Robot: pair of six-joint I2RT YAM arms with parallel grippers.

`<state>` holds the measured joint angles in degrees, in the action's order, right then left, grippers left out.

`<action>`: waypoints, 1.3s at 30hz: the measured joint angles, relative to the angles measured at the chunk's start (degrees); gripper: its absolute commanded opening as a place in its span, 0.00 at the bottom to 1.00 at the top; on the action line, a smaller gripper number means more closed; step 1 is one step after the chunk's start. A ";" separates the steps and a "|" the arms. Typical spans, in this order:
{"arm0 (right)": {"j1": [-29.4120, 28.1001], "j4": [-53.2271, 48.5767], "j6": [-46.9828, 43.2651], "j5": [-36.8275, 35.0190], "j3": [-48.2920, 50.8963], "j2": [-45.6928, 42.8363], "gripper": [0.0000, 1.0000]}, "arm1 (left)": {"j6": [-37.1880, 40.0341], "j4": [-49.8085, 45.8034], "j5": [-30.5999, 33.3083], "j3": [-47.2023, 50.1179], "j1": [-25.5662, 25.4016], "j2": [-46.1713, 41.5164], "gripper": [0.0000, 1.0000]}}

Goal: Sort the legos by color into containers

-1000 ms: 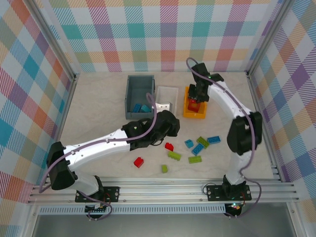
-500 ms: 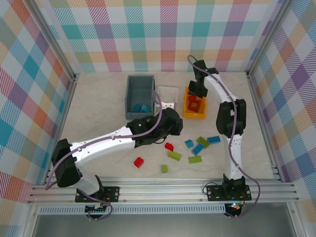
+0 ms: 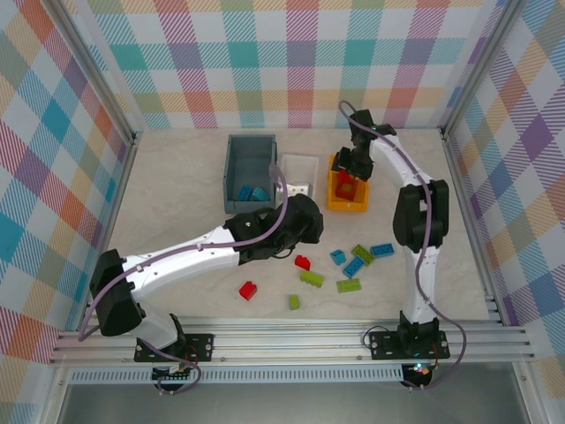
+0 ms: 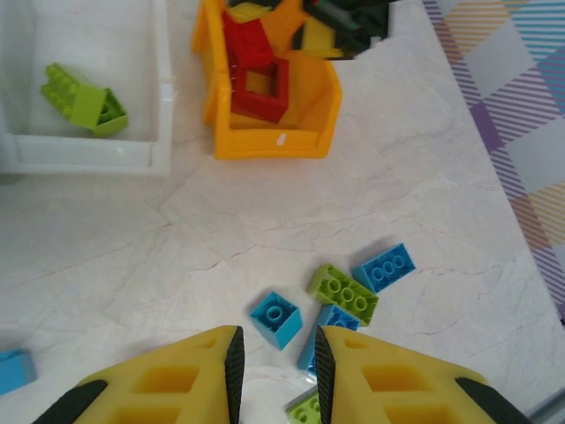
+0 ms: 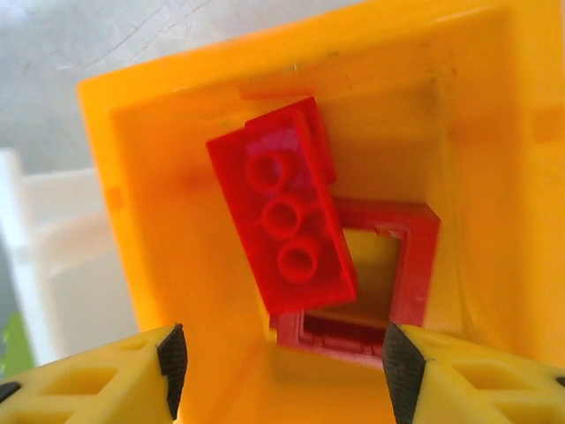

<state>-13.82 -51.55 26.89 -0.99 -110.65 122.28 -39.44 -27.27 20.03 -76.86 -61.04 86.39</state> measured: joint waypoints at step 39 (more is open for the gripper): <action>-31.80 17.05 -9.81 12.09 58.99 -66.73 0.76 | -65.94 -4.46 -1.05 16.83 13.86 12.44 0.58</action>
<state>-45.63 -34.50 17.08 11.09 -51.66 55.55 -105.38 -31.73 18.98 -60.03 -47.18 98.83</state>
